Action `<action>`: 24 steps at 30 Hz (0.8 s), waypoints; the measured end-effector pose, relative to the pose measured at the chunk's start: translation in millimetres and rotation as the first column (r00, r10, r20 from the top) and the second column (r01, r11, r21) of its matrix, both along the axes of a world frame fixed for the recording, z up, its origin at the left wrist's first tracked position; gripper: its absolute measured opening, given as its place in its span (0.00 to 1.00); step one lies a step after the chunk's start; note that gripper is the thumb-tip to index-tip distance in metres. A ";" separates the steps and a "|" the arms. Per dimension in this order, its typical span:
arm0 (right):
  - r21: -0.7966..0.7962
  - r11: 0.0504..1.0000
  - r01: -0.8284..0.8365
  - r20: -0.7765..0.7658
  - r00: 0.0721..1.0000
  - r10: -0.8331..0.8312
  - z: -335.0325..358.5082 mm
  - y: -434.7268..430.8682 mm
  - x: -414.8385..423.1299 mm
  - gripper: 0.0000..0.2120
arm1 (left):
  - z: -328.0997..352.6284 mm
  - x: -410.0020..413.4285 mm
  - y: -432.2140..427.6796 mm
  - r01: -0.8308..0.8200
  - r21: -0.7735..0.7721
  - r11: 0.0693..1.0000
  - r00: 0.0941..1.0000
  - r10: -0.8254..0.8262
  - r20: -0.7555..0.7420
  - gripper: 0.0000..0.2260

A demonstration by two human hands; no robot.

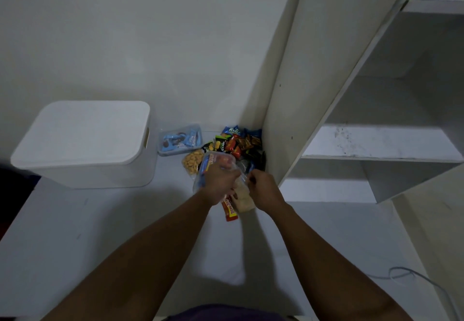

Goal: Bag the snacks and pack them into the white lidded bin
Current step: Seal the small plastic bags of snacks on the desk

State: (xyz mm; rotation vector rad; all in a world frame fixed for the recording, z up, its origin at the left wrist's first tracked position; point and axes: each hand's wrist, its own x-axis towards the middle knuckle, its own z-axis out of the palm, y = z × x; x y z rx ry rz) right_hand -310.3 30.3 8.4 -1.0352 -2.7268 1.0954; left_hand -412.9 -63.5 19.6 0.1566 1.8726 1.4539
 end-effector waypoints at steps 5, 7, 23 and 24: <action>-0.064 0.997 -0.045 -0.082 0.996 0.040 7.7 7.8 6.3 0.08 | 0.8 -15.1 -2.0 0.194 -0.205 0.959 0.879 -0.263 -0.398 0.12; -0.079 0.996 -0.046 -0.131 0.991 0.036 9.1 11.7 8.8 0.12 | -1.8 -20.8 -2.7 0.223 -0.334 0.916 0.843 -0.353 -0.405 0.08; -0.036 0.987 -0.157 0.005 0.987 0.158 13.2 17.5 5.2 0.10 | -2.5 -23.6 -4.4 0.322 -0.351 0.879 0.914 -0.386 -0.127 0.09; -0.068 0.983 -0.170 0.038 0.984 0.173 13.5 18.1 4.3 0.09 | -0.3 -24.3 -4.5 0.321 -0.324 0.890 0.921 -0.373 -0.113 0.08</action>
